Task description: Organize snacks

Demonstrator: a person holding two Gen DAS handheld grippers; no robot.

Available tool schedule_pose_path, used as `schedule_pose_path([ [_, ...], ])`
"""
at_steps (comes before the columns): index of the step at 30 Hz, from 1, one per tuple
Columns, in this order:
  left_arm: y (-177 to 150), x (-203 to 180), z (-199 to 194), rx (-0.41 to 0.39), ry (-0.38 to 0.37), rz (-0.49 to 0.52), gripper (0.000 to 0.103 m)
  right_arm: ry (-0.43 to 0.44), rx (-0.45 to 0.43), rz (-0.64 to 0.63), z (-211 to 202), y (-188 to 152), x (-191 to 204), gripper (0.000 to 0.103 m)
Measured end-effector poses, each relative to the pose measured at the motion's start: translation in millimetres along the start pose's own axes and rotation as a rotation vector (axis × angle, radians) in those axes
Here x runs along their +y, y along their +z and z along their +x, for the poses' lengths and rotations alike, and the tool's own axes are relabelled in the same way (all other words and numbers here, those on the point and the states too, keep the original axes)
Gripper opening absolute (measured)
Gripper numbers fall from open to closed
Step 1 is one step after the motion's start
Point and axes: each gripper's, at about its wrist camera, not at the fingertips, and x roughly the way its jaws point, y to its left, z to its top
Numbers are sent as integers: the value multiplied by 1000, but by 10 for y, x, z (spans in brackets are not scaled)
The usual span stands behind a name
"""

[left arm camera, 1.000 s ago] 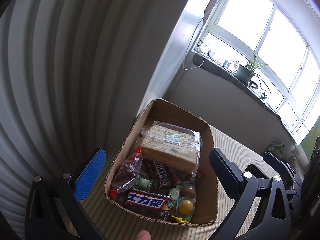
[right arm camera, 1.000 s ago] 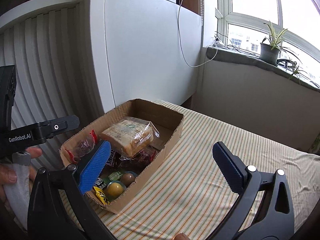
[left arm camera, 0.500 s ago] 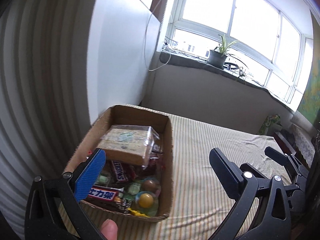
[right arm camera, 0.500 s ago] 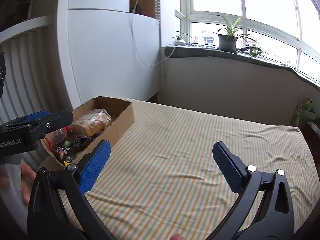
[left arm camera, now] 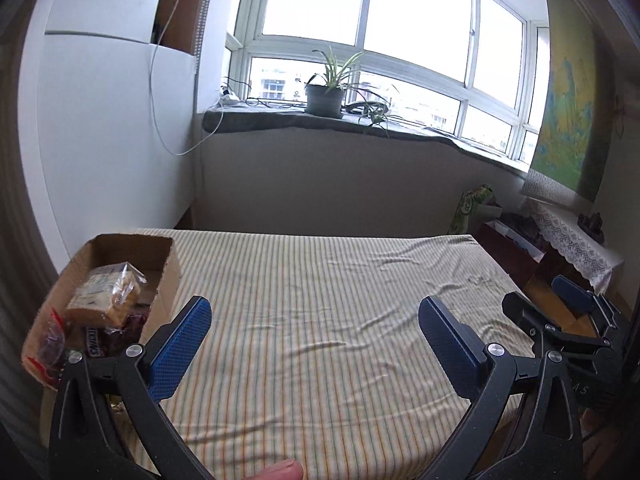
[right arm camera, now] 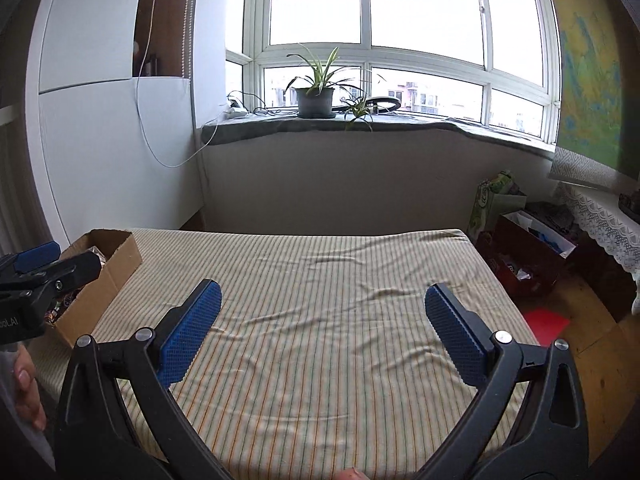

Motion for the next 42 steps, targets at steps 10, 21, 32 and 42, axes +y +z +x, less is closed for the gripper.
schedule_pose_path([
  [10,5,-6,-108,-21,48,16,103,42,15,-30,51,-12,219,103],
  [21,-54,49,-129,-9,78,11,103,47,26,-47,54,-32,307,103],
  [32,-56,53,-129,-8,82,13,103,48,27,-48,62,-27,315,103],
  [42,-55,61,-123,-7,86,20,103,49,28,-49,65,-23,302,103],
])
